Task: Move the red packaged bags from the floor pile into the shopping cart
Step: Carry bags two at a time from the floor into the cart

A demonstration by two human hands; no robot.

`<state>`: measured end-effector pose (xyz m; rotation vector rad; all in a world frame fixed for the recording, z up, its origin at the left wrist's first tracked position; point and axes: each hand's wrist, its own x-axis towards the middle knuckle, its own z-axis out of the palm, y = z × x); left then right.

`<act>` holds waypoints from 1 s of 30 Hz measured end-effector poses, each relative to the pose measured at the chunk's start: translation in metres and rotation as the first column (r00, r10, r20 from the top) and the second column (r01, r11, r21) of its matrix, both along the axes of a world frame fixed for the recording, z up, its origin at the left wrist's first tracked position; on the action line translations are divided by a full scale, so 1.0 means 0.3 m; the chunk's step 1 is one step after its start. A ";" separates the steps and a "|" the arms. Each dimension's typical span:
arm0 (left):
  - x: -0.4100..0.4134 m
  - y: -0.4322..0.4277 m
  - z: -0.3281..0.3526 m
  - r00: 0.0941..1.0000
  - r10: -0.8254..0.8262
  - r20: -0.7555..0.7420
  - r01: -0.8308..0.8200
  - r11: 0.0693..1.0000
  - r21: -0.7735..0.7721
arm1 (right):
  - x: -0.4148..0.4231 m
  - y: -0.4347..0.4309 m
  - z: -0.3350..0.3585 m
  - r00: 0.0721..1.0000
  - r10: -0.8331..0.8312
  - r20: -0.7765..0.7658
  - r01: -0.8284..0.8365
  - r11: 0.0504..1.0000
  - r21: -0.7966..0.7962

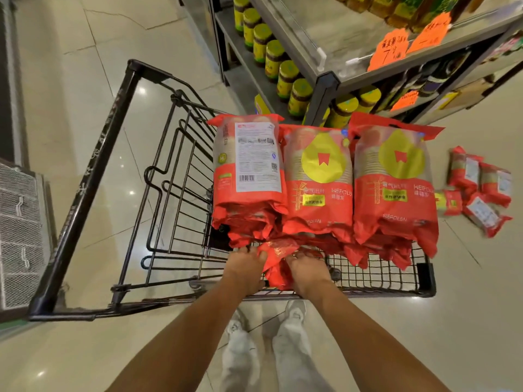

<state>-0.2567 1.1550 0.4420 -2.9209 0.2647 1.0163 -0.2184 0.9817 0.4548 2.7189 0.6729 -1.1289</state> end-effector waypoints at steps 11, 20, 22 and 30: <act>0.017 -0.047 0.045 0.992 0.076 0.102 -0.077 0.997 0.005 | -0.013 0.016 0.017 0.994 0.005 0.109 -0.021 0.989 0.146; -0.079 0.034 0.286 0.947 0.172 0.270 -0.159 0.985 -0.071 | -0.123 0.062 0.224 0.964 -0.113 0.241 0.050 0.967 0.249; -0.105 0.062 0.342 0.943 0.148 0.299 -0.129 0.988 -0.083 | -0.164 0.059 0.277 0.943 -0.195 0.269 0.119 0.954 0.275; -0.131 0.045 0.461 0.894 0.028 0.447 0.043 0.988 -0.149 | -0.295 -0.027 0.462 0.857 -0.369 0.361 0.257 0.911 0.321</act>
